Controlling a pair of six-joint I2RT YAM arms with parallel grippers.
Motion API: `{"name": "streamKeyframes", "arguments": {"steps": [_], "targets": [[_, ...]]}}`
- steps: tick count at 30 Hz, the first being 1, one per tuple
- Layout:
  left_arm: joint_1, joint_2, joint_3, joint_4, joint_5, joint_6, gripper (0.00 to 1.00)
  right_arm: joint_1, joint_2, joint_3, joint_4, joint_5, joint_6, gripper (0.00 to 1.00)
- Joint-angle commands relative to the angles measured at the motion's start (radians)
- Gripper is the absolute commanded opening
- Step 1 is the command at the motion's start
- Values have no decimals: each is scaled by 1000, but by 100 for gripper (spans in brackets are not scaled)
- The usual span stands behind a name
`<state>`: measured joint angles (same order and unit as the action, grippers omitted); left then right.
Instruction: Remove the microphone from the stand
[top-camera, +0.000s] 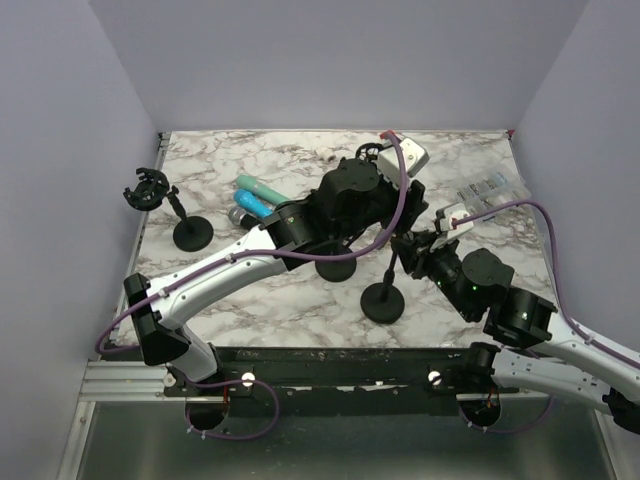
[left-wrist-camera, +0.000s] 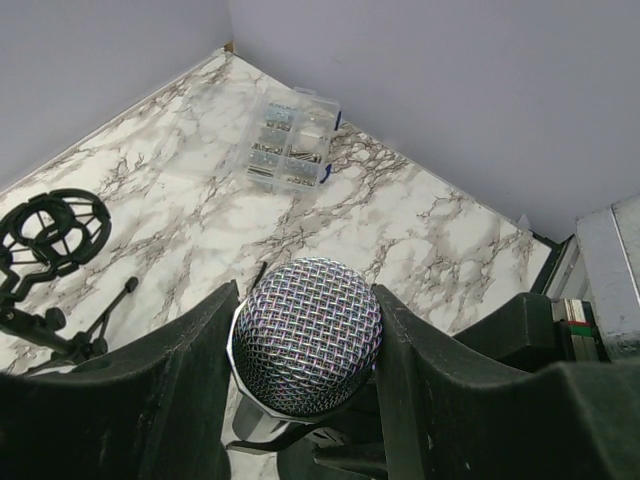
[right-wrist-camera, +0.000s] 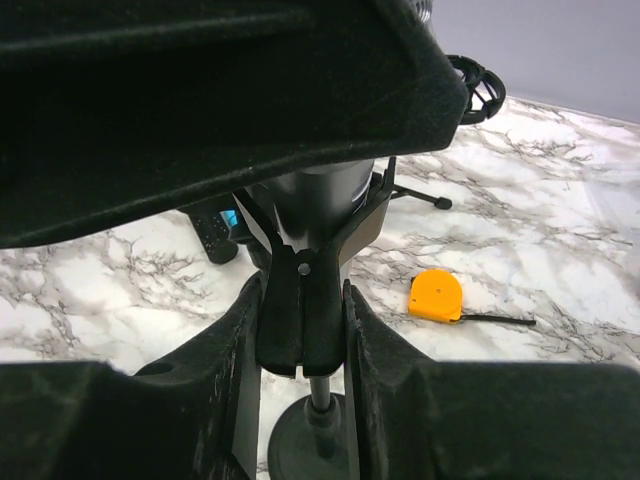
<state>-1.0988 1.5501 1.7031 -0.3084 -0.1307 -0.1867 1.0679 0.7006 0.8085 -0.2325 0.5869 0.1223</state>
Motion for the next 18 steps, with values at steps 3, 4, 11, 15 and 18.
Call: {"name": "streamKeyframes", "arguments": {"steps": [3,4,11,15,18], "targets": [[-6,-34,85,-41,-19,-19,0,5,33,-31,-25,70,-22,1],[-6,-34,109,-66,-27,-19,0,4,29,-33,-29,70,-19,1],[-7,-45,304,-139,-166,112,0,5,0,-46,-28,30,-16,1],[-6,-28,514,-220,-227,195,0,5,11,-42,-40,37,-10,1],[-7,-108,483,-209,-288,227,0,6,-3,-48,-41,52,-3,1]]}}
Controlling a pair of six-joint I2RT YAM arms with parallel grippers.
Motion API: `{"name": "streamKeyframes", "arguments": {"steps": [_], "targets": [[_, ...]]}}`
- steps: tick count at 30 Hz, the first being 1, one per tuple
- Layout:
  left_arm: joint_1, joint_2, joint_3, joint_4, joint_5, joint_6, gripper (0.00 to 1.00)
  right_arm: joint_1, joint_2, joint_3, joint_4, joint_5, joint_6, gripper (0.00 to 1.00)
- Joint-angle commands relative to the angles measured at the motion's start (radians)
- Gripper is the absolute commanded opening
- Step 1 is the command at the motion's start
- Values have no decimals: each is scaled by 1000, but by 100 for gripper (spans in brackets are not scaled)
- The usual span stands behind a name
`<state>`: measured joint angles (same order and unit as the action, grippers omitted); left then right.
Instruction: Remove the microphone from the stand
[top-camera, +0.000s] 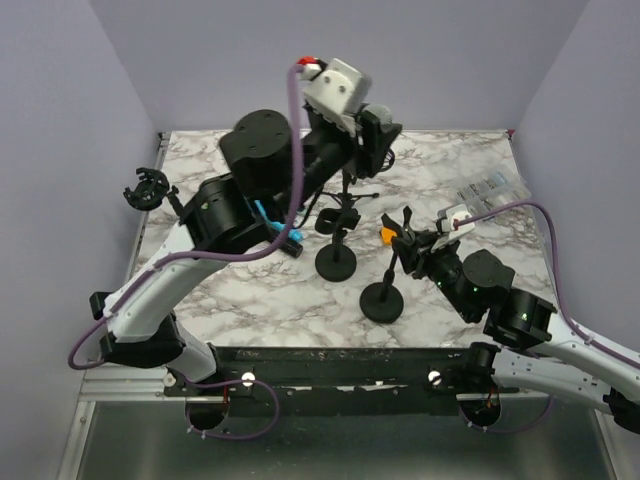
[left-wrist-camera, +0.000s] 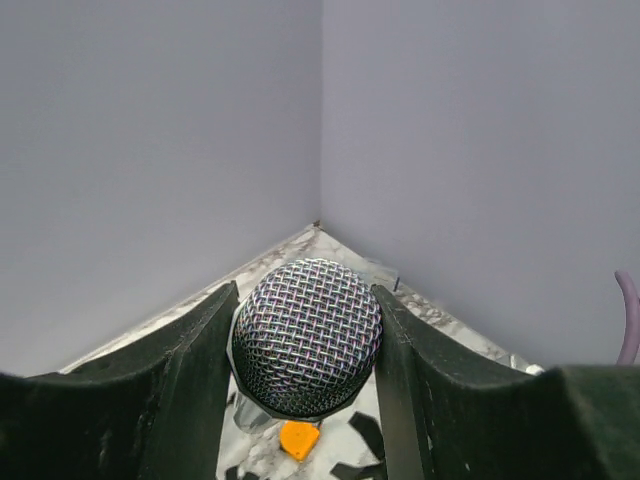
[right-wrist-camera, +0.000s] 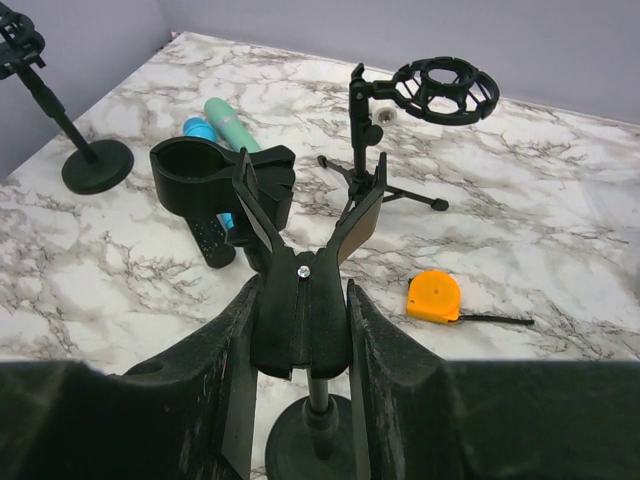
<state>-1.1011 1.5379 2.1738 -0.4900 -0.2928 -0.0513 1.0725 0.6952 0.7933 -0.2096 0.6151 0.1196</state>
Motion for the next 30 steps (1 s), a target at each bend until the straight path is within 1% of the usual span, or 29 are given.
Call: {"name": "streamKeyframes", "arguments": {"steps": [1,2,5,7,9,12,14,16,18,20,23,28,30], "targets": [[-5,-145,-41,-14,-160,94,0,1,-5,-34,-63,29,1,1],[-5,-193,-98,5,-189,88,0,0,-9,-35,-63,30,4,1],[-4,-380,-337,67,-297,58,0,0,-16,-40,-56,27,4,1],[2,-507,-476,77,-355,1,0,1,-13,-37,-57,27,7,1],[15,-611,-592,41,-390,-78,0,0,-16,-37,-57,23,10,1],[63,-728,-722,-50,-380,-208,0,1,-20,-39,-54,20,12,1],[121,-771,-799,-117,-328,-296,0,1,-22,-39,-50,21,11,1],[206,-795,-866,-174,-250,-384,0,1,-22,-40,-48,18,12,1],[299,-807,-942,-196,-128,-450,0,0,-23,-42,-47,16,12,1],[397,-812,-1030,-179,-25,-509,0,0,-26,-44,-47,14,16,1],[515,-794,-1147,-148,76,-595,0,1,-32,-49,-47,7,23,1],[751,-740,-1302,-56,316,-783,0,0,-40,-52,-47,0,29,1],[819,-719,-1354,-16,369,-859,0,1,-36,-52,-47,-1,31,1]]}}
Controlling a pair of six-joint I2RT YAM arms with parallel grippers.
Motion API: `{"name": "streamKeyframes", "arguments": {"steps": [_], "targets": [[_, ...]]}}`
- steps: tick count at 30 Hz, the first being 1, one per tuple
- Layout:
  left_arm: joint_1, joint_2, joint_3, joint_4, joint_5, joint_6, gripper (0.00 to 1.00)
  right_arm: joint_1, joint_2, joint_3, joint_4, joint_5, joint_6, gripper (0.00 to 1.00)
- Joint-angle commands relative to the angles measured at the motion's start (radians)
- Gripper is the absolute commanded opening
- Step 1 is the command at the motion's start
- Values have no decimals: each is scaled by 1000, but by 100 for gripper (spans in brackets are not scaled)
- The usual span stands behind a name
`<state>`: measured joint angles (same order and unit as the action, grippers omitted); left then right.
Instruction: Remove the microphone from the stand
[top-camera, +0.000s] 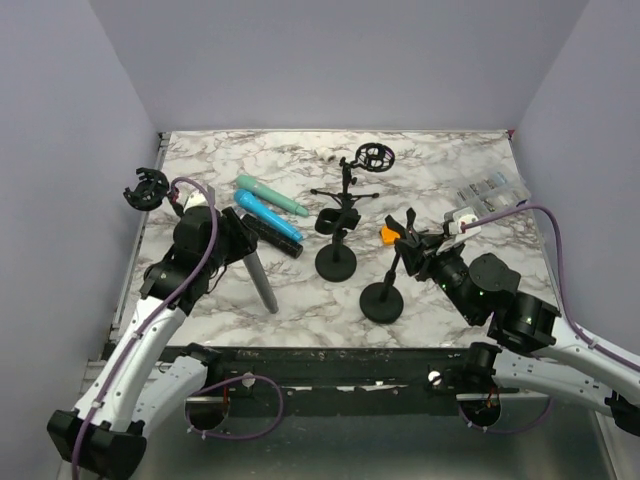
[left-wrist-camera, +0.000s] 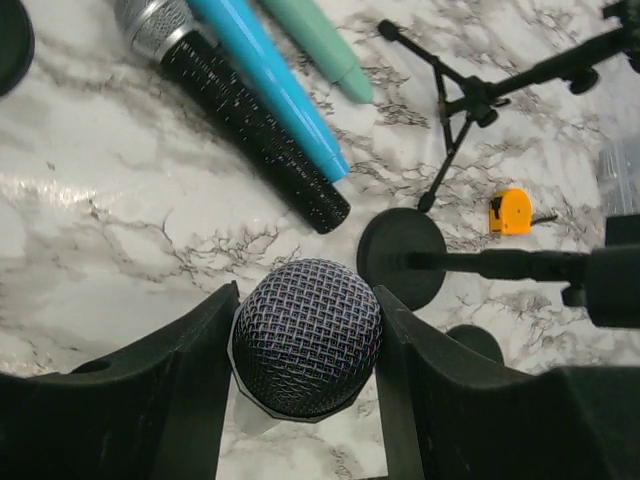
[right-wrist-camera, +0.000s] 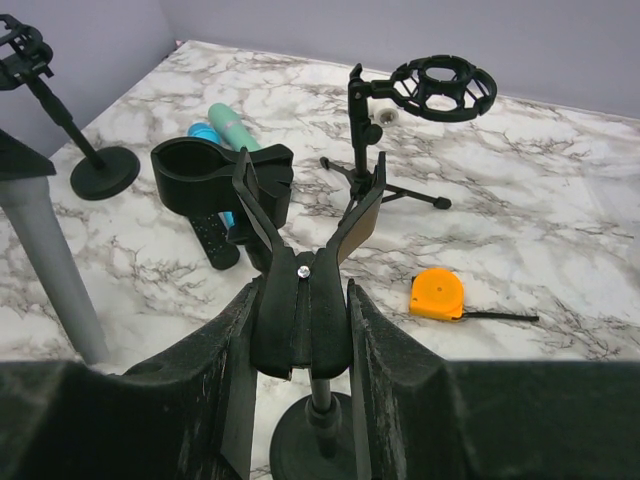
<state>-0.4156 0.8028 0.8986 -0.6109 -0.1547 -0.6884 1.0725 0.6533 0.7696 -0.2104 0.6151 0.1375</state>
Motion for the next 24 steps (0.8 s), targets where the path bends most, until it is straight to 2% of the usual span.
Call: {"name": "streamKeyframes", "arguments": {"steps": [1,7,12,17,21,24], "targets": [[165,25,-104,121,237,-257,0,1,9,-29,-46,1,13,1],[281,58,-214,204,203,-440,0,1,4,-29,-46,7,12,1],[367,91,-332,273,209,-653,0,0,-5,-30,-45,6,15,1],[404,118,-412,369,116,-769,0,0,-3,-30,-44,5,17,1],[449,189,-443,434,140,-821,0,1,-3,-30,-44,2,17,1],[466,266,-461,497,181,-854,9,1,-6,-30,-45,2,16,1]]}}
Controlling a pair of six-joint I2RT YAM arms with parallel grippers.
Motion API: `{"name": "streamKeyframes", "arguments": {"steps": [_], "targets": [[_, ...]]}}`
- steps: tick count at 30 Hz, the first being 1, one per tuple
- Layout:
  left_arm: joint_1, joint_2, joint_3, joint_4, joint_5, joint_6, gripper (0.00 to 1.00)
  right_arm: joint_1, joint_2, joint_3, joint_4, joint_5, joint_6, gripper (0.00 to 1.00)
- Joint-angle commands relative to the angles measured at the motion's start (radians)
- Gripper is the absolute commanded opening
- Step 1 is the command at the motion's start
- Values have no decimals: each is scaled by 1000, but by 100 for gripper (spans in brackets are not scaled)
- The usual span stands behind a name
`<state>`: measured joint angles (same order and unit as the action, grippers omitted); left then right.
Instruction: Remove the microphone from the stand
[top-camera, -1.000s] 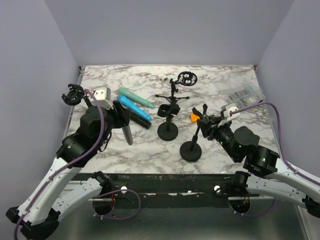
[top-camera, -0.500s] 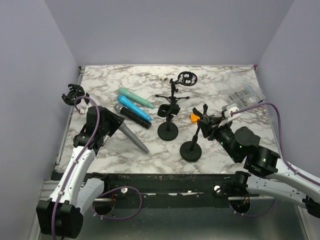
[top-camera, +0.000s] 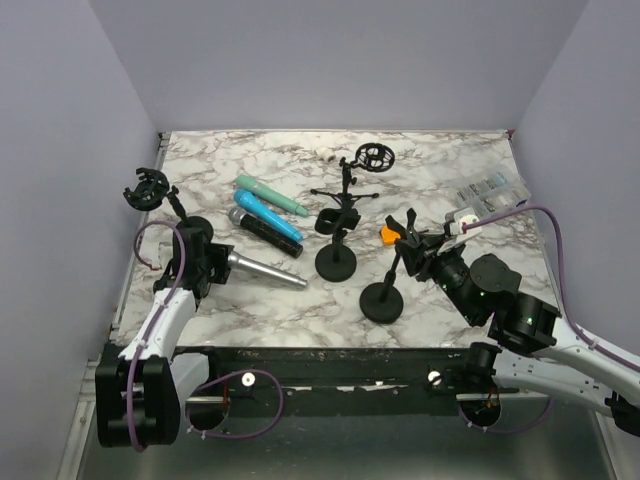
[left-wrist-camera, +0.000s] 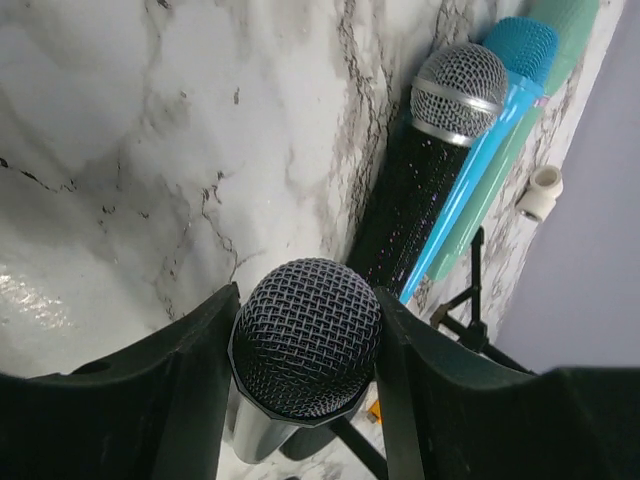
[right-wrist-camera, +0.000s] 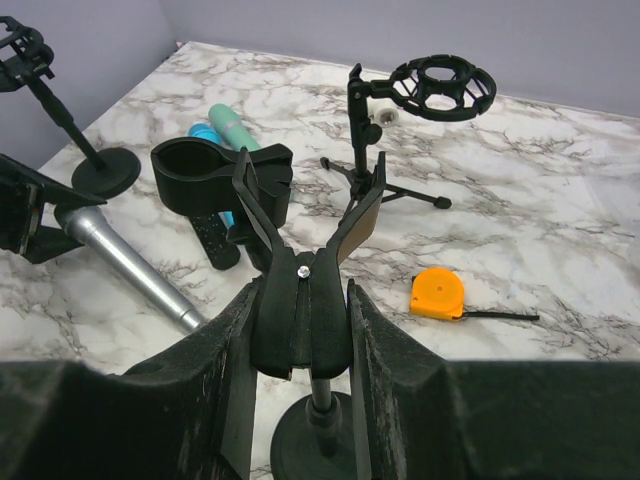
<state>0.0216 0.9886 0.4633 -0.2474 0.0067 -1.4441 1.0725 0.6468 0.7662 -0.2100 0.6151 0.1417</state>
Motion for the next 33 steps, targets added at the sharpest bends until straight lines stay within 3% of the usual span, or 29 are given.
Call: {"name": "streamKeyframes", "arguments": {"steps": [1,8,22,33], "targets": [[31,98,-34,158,29,-107,12,0,1,-27,-44,2,12,1],[42,186,-26,211,24,-102,31,0,-1,-29,-45,0,14,1],[66,265,1,272,133,-82,91,1,5,-30,-45,9,13,1],[65,63,6,148,161,-24,97,0,58,-34,69,129,-50,1]]}}
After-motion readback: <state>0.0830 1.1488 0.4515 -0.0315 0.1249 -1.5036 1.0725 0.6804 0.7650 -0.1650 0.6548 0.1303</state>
